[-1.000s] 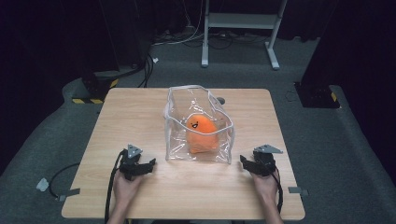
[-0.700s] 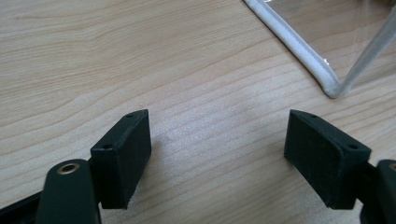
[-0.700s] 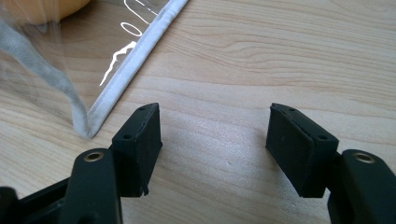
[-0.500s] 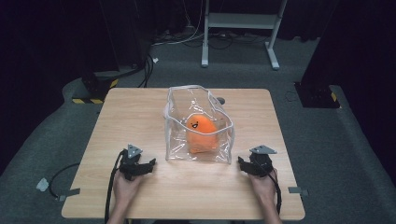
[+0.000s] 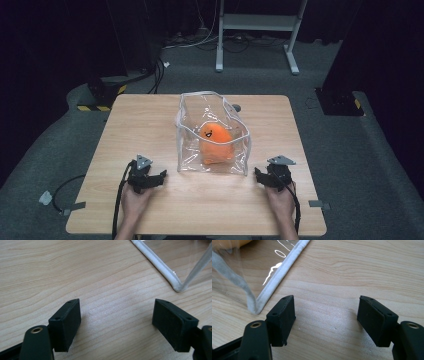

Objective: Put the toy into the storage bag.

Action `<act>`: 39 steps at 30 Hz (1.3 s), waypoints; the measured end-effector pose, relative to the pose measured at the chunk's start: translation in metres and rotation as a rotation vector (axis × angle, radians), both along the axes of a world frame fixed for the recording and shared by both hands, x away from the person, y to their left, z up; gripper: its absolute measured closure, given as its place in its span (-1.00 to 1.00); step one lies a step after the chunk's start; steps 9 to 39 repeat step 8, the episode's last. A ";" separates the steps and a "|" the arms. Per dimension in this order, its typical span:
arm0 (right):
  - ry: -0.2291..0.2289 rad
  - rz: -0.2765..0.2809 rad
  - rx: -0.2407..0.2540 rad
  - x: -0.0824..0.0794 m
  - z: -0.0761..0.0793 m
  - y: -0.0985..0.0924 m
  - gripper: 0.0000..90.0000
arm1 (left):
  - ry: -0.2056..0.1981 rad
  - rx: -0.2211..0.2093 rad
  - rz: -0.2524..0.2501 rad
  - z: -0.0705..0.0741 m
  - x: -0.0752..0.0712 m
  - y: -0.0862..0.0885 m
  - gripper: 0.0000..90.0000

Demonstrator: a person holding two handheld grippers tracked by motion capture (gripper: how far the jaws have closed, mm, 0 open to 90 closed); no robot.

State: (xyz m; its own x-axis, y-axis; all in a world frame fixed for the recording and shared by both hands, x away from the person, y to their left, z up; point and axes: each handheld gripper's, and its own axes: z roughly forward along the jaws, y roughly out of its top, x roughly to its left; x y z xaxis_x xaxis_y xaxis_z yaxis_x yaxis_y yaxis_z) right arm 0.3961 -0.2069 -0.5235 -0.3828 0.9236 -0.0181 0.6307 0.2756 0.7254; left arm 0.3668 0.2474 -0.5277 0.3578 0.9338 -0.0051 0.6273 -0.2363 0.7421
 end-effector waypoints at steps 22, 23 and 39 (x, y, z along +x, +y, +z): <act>-0.001 0.002 0.001 0.000 0.000 0.000 -0.32 | 0.000 0.000 0.000 0.000 0.000 0.000 -0.49; -0.001 0.002 0.001 0.000 0.000 0.000 -0.32 | 0.000 0.000 0.000 0.000 0.000 0.000 -0.49; -0.001 0.002 0.001 0.000 0.000 0.000 -0.32 | 0.000 0.000 0.000 0.000 0.000 0.000 -0.49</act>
